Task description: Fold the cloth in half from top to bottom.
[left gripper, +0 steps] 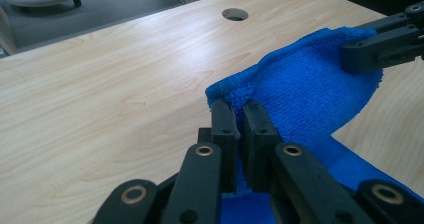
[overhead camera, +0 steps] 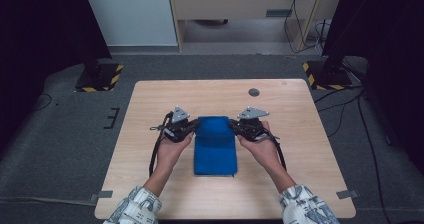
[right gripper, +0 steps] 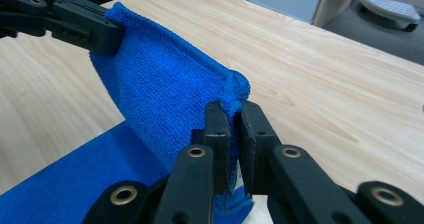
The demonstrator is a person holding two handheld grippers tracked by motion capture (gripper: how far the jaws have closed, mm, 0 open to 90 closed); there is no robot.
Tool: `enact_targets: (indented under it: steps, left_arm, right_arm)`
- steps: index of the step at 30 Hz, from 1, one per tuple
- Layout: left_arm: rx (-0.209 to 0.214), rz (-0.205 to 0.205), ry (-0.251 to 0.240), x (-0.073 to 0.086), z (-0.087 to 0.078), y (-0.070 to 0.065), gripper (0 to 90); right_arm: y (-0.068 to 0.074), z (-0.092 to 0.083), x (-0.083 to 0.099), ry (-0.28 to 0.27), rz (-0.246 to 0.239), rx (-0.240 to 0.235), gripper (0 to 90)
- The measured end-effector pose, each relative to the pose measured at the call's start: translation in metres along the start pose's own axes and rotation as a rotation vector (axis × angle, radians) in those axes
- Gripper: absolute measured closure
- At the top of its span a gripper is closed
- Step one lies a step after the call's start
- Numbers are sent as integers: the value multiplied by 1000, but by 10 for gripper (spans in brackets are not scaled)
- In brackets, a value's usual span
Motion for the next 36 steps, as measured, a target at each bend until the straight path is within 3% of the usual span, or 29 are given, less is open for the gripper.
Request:
enact_targets:
  steps: [7,22,36]
  left_arm:
    - [29,-13,2,13,-4,-4,850]
    - [43,-16,14,28,-15,-16,841]
    - [70,-10,71,53,-17,-26,825]
  right_arm:
    - [6,-3,14,9,4,-36,835]
    - [18,-12,30,11,4,-86,836]
    - [28,-15,56,14,23,-133,829]
Point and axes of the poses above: each handheld gripper's, and its own axes: z roughly forward along the jaws, x roughly out of its underside, y roughly to its left, the point moved 3 cm from there along z, roughly forward along the jaws, and after that the axes turned 1 degree about -z, right-handed, at the moved point
